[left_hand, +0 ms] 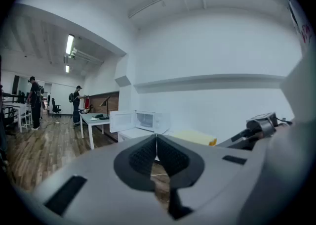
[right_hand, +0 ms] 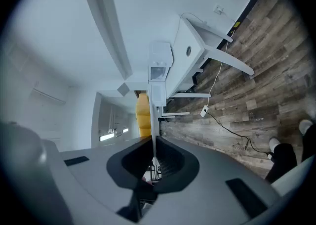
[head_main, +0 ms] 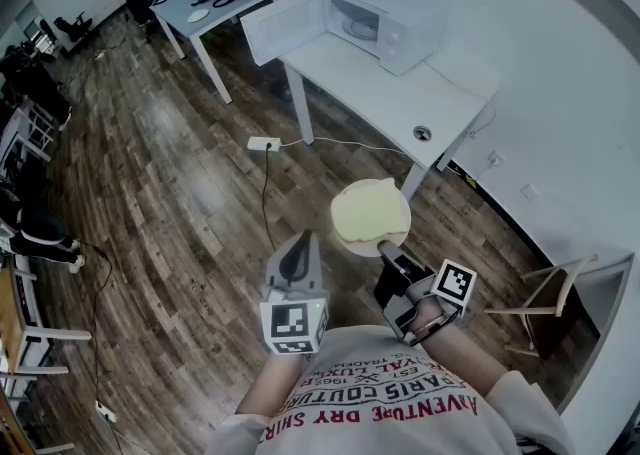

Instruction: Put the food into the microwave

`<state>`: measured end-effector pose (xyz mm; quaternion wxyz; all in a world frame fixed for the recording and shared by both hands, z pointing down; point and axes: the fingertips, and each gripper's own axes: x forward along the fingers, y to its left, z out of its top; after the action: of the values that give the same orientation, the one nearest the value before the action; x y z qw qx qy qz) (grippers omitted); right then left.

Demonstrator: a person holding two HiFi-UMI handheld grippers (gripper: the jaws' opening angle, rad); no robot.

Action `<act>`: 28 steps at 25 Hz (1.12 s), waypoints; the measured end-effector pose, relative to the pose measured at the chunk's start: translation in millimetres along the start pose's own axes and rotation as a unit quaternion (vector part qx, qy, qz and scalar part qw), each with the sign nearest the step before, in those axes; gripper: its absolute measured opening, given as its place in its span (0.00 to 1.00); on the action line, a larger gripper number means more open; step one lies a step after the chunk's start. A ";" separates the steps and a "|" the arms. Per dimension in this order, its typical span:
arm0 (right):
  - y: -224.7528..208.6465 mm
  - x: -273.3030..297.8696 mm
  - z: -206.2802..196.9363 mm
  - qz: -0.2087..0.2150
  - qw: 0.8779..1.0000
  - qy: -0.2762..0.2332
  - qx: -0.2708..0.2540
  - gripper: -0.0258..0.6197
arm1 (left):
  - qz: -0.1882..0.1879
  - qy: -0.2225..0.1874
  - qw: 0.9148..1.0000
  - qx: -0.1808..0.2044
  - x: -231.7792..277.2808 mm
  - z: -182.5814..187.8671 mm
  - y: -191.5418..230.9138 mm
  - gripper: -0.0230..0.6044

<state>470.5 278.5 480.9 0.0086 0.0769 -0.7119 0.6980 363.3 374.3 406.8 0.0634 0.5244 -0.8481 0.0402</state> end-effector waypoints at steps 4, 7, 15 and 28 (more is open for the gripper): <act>-1.7 4.4 0.4 0.000 1.000 0.003 0.002 0.07 | -0.001 0.002 1.000 0.001 3.8 -1.6 0.7 0.05; -2.3 5.4 -0.7 -0.005 1.000 0.001 0.006 0.07 | -0.005 0.002 1.000 -0.001 4.7 -1.3 0.4 0.05; -5.0 11.4 -0.5 -0.015 1.000 0.000 -0.004 0.07 | -0.007 0.007 1.000 -0.006 7.4 -6.3 5.8 0.05; 2.3 100.4 -38.8 -0.003 1.000 -0.015 0.004 0.07 | -0.026 0.002 1.000 0.013 18.9 -3.2 97.3 0.05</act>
<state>367.4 307.3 491.7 -0.0006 0.0892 -0.7092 0.6993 268.2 401.5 412.6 0.0591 0.5468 -0.8336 0.0502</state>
